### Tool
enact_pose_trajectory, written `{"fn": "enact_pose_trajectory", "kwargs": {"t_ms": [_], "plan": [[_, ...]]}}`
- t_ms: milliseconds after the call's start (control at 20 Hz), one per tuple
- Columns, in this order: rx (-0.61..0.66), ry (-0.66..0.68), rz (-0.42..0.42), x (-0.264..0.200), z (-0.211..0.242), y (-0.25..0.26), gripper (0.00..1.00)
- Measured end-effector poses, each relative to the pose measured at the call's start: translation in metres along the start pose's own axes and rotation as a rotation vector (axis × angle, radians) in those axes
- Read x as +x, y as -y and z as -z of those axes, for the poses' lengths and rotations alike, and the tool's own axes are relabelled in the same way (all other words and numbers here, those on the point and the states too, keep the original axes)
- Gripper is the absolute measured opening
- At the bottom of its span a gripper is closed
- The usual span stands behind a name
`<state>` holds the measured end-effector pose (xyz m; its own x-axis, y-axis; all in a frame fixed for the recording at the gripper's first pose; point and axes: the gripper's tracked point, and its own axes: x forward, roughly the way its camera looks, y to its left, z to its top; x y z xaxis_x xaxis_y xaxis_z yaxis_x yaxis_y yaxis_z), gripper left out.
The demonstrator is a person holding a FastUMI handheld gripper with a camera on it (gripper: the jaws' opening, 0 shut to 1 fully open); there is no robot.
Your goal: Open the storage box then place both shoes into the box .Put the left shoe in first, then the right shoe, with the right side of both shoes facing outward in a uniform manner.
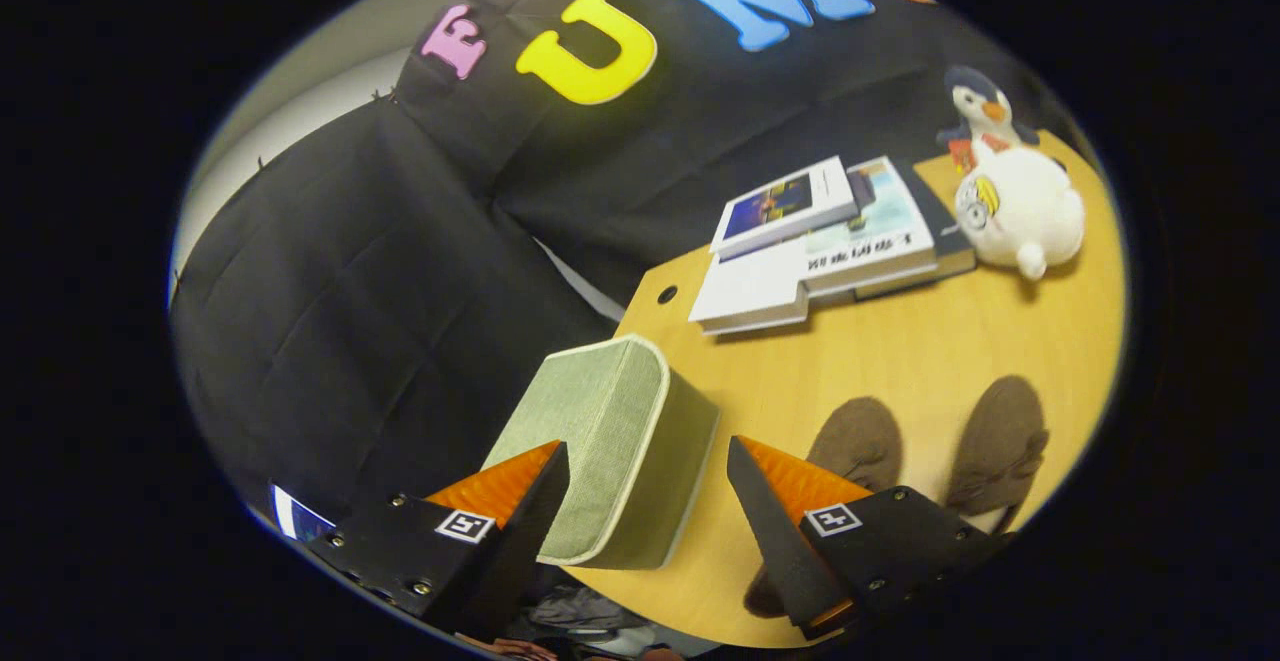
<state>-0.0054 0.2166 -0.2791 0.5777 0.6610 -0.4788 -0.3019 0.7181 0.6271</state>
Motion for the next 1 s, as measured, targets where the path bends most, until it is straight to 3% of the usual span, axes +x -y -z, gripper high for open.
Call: {"fn": "enact_pose_trajectory", "kwargs": {"t_ms": [400,600,750,1000], "plan": [[0.262,-0.187,-0.203,0.074,0.045,-0.01,0.97],[0.479,-0.218,-0.292,0.085,0.047,-0.019,0.96],[0.537,-0.23,-0.314,0.079,0.047,-0.028,0.94],[0.52,-0.22,-0.302,0.084,0.037,-0.029,0.45]]}}
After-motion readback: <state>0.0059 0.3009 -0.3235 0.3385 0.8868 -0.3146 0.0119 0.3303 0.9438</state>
